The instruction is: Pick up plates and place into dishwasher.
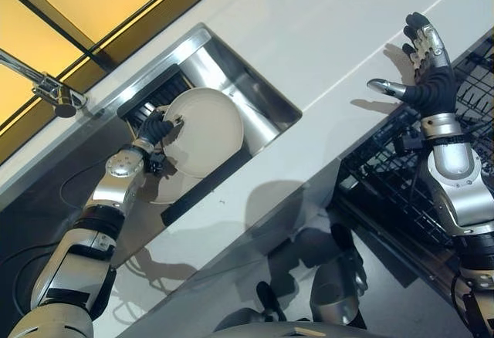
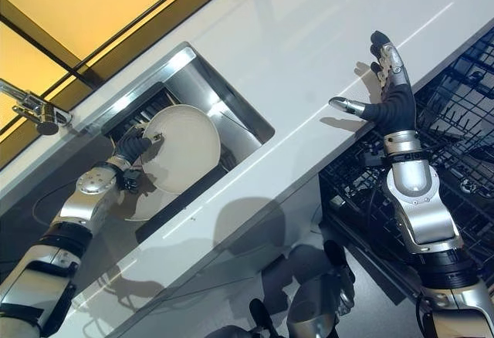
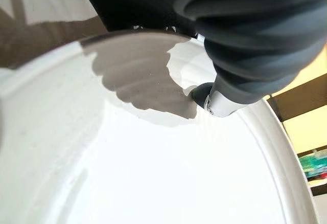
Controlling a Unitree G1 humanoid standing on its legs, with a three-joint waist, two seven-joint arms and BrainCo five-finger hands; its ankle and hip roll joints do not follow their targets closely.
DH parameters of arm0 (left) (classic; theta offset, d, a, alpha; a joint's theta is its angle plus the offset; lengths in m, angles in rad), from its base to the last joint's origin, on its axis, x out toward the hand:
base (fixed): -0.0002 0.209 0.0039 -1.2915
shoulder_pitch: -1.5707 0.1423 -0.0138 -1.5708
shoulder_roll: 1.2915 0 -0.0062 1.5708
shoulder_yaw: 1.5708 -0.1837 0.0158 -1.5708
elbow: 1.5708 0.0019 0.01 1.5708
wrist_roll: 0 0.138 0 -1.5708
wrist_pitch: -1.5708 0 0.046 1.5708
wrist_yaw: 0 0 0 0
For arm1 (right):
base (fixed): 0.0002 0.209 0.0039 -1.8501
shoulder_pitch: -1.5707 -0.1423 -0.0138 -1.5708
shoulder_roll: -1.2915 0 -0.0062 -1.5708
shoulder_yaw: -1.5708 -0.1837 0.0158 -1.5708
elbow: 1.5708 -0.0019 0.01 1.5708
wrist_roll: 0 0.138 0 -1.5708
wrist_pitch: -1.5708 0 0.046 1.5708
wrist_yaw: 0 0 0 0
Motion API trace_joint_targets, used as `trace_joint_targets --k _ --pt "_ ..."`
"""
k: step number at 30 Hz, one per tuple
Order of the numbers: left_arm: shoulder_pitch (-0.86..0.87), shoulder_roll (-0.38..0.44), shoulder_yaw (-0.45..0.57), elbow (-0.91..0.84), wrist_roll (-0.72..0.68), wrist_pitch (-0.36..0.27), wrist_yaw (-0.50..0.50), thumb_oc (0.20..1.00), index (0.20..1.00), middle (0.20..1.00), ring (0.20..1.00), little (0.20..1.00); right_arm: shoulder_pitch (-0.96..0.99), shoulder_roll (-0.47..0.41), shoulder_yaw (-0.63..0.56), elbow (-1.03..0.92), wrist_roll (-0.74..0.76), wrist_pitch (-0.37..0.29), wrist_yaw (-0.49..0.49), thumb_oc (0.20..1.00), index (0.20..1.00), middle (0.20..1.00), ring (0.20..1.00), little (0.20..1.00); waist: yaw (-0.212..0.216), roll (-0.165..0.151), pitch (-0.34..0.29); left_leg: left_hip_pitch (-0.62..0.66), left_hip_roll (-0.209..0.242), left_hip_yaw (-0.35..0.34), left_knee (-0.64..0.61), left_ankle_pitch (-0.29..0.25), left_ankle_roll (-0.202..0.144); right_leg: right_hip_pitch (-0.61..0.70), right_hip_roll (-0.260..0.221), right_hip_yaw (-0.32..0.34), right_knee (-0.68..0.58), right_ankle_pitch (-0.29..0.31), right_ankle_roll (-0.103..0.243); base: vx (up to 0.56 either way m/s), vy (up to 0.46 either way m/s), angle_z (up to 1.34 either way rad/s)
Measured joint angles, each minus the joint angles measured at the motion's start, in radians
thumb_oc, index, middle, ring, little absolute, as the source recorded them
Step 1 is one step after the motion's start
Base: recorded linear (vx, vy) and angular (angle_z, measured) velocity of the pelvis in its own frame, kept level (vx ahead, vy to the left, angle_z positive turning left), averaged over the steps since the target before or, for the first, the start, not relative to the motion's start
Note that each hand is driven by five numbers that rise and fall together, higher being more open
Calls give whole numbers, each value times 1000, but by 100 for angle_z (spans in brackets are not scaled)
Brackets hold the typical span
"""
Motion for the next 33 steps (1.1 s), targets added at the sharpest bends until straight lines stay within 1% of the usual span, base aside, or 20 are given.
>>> trace_joint_targets --k 3,7,11,12,14,17,19,22,26,30,31,33 --pt "14 -5 3 -7 -17 -28 15 200 200 200 200 200 1 1 -1 1 0 0 0 1000 1000 1000 1000 1000 0 0 0 0 0 -5 0 0 1 2 0 -2 -2 0 0 0 0 0" --pt "55 -22 28 -89 -16 -66 57 200 200 200 200 200 21 7 -18 -1 -9 -3 0 1000 1000 1000 1000 1000 2 -1 0 5 1 -25 0 0 1 18 -2 -13 -8 0 0 2 -22 8" --pt "89 -61 67 -152 -14 -103 132 200 200 200 200 200 34 26 -45 -1 -20 -7 1 1000 1000 1000 1000 1000 14 -2 -1 7 2 -28 0 1 1 22 -2 -17 -7 1 0 4 -46 3" --pt "93 -77 84 -165 -13 -117 155 200 200 200 200 200 41 26 -51 -1 -21 -8 0 1000 1000 1000 1000 1000 17 -2 -1 9 2 -30 0 1 1 27 -2 -20 -7 0 0 5 -49 4" --pt "97 -86 86 -192 -11 -151 193 200 200 200 200 200 55 26 -57 2 -21 -8 -1 1000 1000 1000 1000 1000 27 -4 -2 17 4 -33 0 1 1 36 -1 -23 -8 0 -1 15 -66 5" --pt "128 -96 124 -279 44 -211 259 200 200 200 200 200 73 31 -74 6 -21 -8 -1 1000 1000 1000 1000 1000 33 -9 -5 20 6 -43 2 1 1 47 -1 -32 -9 -1 -2 25 -61 8" --pt "140 -96 146 -311 68 -234 296 200 200 200 200 200 83 35 -74 9 -21 -7 -1 1000 1000 1000 1000 1000 36 -12 -12 22 7 -49 3 1 0 52 -1 -36 -9 -1 -3 38 -79 7" --pt "153 -101 172 -350 99 -255 337 200 200 200 200 200 120 63 -74 9 -27 -7 1 1000 1000 1000 1000 1000 52 -27 -39 24 11 -53 4 1 0 57 2 -42 -9 -2 -4 29 -99 4" --pt "183 -105 200 -375 138 -278 378 200 200 200 200 200 152 80 -41 16 -29 -4 19 1000 1000 1000 1000 1000 71 -60 -76 33 15 -63 4 1 0 76 3 -54 -13 -4 -6 -2 -107 6" --pt "195 -108 207 -395 145 -314 432 200 200 200 200 200 150 90 -29 -2 -29 -8 29 1000 1000 1000 1000 1000 112 -94 -109 34 20 -75 3 3 -4 90 5 -63 -27 -1 -10 -60 -138 8" --pt "197 -110 214 -395 157 -323 446 200 200 200 200 200 144 98 -25 -6 -29 -9 32 1000 1000 1000 1000 1000 117 -103 -117 30 22 -80 7 3 -4 90 8 -66 -26 -1 -11 -41 -160 4" --pt "198 -112 227 -405 184 -333 464 200 200 200 200 200 116 113 4 -18 -29 -10 43 1000 1000 1000 1000 1000 139 -123 -129 29 32 -79 6 5 -7 90 17 -68 -28 3 -16 -36 -166 4"
